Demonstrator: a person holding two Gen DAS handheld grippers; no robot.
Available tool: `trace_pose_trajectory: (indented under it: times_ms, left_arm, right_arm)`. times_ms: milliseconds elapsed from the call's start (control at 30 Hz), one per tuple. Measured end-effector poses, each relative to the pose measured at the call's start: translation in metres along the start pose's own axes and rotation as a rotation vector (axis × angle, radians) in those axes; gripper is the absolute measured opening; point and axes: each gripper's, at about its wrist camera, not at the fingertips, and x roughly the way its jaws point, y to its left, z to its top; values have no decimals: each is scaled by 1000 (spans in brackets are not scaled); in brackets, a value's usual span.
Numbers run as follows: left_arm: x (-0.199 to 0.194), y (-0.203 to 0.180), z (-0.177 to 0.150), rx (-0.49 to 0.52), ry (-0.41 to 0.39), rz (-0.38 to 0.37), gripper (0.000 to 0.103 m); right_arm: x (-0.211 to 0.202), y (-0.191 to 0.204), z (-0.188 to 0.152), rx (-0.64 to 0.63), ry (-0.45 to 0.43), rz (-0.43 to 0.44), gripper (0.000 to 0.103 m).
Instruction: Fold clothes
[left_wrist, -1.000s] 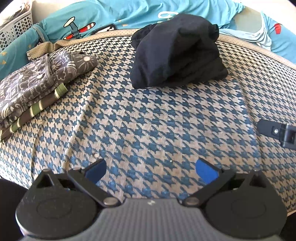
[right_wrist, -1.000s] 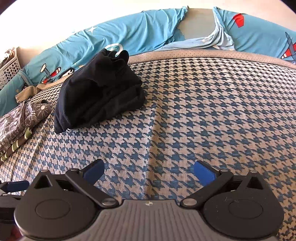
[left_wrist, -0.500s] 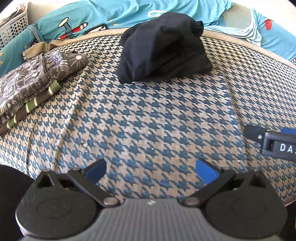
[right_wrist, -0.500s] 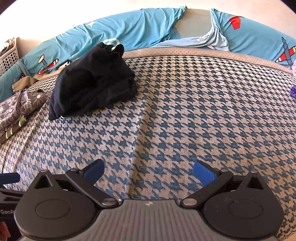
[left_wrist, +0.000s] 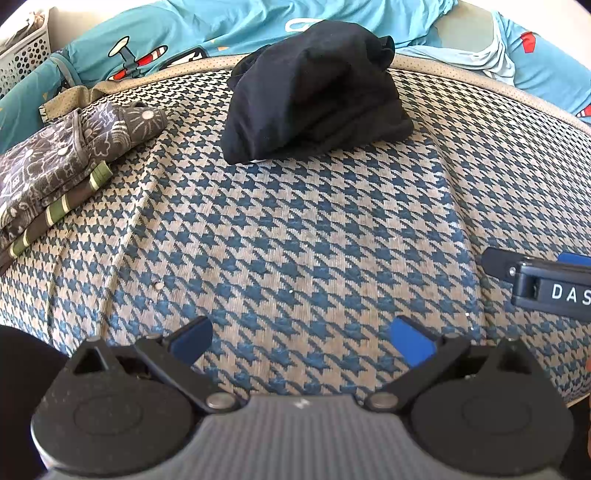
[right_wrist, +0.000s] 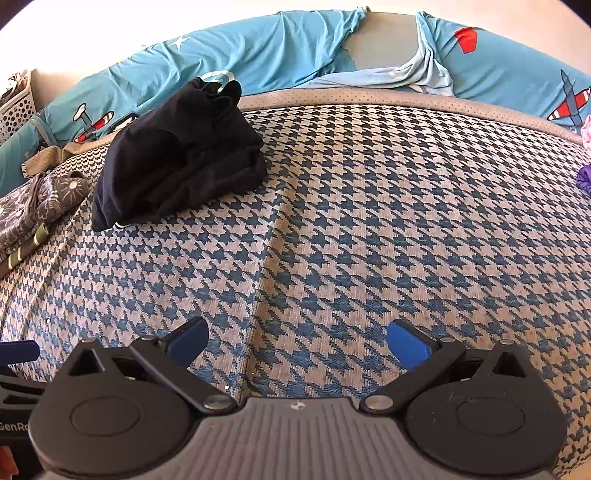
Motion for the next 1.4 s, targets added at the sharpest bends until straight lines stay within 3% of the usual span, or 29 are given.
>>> trace_pose_trajectory:
  times_ms: [1400]
  left_arm:
    - [1,-3,0,-1,4,8,103]
  right_arm:
    - [6,1,-1,-14,27,3,103]
